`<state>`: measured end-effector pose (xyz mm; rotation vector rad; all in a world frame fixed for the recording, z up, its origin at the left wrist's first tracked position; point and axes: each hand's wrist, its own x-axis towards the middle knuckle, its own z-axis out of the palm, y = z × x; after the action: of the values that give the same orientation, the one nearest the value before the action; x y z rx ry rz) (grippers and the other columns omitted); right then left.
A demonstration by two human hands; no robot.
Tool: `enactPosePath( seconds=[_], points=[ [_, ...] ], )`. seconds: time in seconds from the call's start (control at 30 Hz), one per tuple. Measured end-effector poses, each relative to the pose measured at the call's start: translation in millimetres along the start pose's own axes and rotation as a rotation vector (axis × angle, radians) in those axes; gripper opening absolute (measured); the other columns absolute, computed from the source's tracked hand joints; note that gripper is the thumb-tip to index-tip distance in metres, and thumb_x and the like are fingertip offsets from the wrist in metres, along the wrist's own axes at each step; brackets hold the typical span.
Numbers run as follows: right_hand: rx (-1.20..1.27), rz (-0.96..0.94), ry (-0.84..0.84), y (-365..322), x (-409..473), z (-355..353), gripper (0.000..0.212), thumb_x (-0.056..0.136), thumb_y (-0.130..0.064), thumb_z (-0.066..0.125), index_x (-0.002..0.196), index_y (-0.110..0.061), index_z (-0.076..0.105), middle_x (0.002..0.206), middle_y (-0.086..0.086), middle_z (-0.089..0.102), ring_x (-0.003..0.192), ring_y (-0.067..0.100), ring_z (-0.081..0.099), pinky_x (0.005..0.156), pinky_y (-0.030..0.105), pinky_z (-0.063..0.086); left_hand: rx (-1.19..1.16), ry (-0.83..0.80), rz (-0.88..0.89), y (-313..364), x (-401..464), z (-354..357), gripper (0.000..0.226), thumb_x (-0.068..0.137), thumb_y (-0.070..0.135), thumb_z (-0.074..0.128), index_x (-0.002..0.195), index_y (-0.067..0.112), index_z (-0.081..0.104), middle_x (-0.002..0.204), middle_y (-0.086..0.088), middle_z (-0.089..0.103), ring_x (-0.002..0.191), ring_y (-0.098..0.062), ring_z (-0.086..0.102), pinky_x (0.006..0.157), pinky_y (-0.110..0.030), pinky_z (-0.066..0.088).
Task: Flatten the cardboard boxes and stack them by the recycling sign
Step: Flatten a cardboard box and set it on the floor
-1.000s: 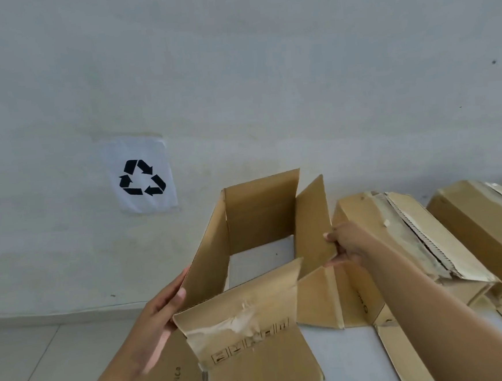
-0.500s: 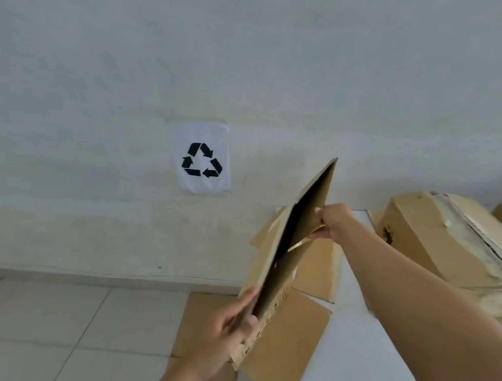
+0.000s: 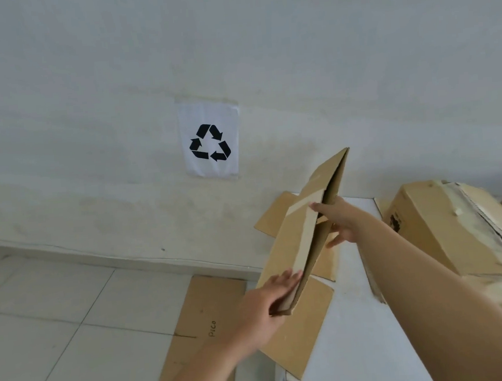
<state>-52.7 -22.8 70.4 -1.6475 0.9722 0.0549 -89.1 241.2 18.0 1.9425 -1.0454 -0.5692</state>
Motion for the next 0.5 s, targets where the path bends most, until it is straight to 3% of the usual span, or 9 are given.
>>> enactPosePath(
  seconds=[0.07,0.17,0.27,0.37,0.43,0.5],
  points=[
    [-0.032,0.016,0.061,6,10,3,0.073,0.065,-0.022,0.079,0.124,-0.021,0.038,0.121,0.014,0.056,0.092,0.035,0.064,0.061,0.049,0.058,0.061,-0.026,0.018,2,3,6,0.073,0.089,0.012,0.059,0.138,0.050,0.020,0.151,0.018,0.020,0.141,-0.002,0.015,0.116,-0.024,0.018],
    [-0.110,-0.030,0.193,18,30,2,0.067,0.059,-0.004,0.073,0.117,-0.018,0.042,0.111,0.015,0.057,0.089,0.036,0.063,0.066,0.051,0.059,0.160,-0.044,0.051,1,6,15,0.078,0.089,0.017,0.060,0.137,0.054,0.012,0.151,0.020,0.013,0.142,-0.005,0.012,0.117,-0.031,0.019],
    [-0.096,-0.060,0.247,17,17,2,0.057,0.064,0.004,0.068,0.114,-0.014,0.047,0.105,0.017,0.060,0.086,0.037,0.064,0.068,0.055,0.058,0.206,-0.018,0.088,-3,8,19,0.084,0.087,0.019,0.063,0.136,0.060,0.008,0.149,0.026,0.010,0.142,-0.002,0.012,0.117,-0.035,0.023],
    [-0.003,-0.100,0.207,7,5,7,0.047,0.074,0.013,0.057,0.114,-0.008,0.044,0.102,0.023,0.060,0.079,0.035,0.063,0.076,0.054,0.057,0.217,0.074,0.140,-10,4,17,0.091,0.080,0.023,0.071,0.134,0.065,0.011,0.148,0.029,0.021,0.136,0.003,0.024,0.113,-0.038,0.031],
    [0.045,-0.127,0.181,-2,3,11,0.055,0.075,0.013,0.055,0.121,-0.014,0.041,0.103,0.024,0.060,0.076,0.035,0.061,0.075,0.052,0.056,0.203,0.162,0.179,-9,3,15,0.090,0.080,0.022,0.071,0.134,0.064,0.014,0.145,0.031,0.025,0.132,0.007,0.028,0.112,-0.032,0.032],
    [0.061,-0.167,0.182,-13,2,13,0.059,0.073,0.013,0.055,0.126,-0.009,0.042,0.102,0.025,0.060,0.077,0.036,0.062,0.072,0.052,0.056,0.135,0.215,0.180,-12,2,14,0.079,0.085,0.016,0.065,0.134,0.059,0.022,0.137,0.035,0.026,0.125,0.020,0.024,0.106,-0.009,0.028]
  ],
)
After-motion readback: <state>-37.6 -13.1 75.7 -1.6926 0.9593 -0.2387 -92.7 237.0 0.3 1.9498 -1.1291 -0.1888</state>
